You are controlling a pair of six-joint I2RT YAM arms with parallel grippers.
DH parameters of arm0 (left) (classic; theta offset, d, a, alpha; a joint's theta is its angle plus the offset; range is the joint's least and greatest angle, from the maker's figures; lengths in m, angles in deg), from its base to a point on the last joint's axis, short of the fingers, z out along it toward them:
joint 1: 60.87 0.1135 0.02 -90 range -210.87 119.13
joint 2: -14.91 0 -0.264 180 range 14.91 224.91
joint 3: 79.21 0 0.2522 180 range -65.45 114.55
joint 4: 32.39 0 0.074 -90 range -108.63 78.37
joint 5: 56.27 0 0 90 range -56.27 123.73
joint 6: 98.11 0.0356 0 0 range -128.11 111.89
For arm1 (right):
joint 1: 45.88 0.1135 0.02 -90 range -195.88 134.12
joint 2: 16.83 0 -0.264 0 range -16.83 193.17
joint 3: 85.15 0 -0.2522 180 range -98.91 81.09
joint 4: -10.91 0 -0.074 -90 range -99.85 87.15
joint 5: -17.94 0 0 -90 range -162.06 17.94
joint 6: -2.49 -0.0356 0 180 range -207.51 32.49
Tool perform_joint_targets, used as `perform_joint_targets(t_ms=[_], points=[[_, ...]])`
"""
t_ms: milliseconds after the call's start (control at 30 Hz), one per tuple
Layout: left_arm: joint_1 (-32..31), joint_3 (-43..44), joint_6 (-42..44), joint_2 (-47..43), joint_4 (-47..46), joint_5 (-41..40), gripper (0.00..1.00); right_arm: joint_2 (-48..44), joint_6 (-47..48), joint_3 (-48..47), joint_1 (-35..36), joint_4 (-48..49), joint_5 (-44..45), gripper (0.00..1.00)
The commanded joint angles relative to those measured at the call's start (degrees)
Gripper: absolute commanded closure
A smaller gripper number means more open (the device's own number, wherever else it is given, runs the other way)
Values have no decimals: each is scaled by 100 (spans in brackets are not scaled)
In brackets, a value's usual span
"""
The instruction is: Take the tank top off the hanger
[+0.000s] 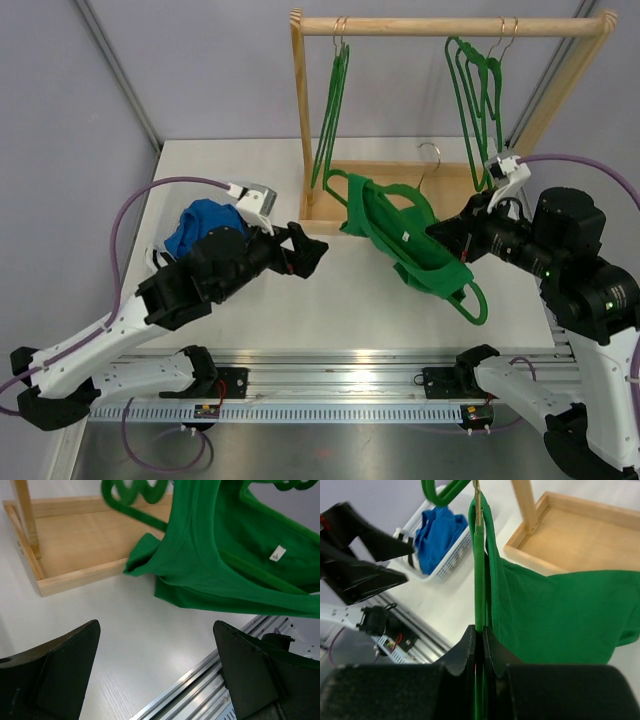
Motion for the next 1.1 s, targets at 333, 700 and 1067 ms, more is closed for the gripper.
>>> perform_joint_targets(t_ms=[333,700,1067], points=[[-493,311,177,1102,-1244,-419,19,-813,-418,1046,32,423,-1775,100],[-502,373,177,1313,-1034,-726,85,-778,-304,1205,32,345,-969,100],[154,373,-200,1041,557,-1992,100,-864,56,1829,32,449,-913,100]])
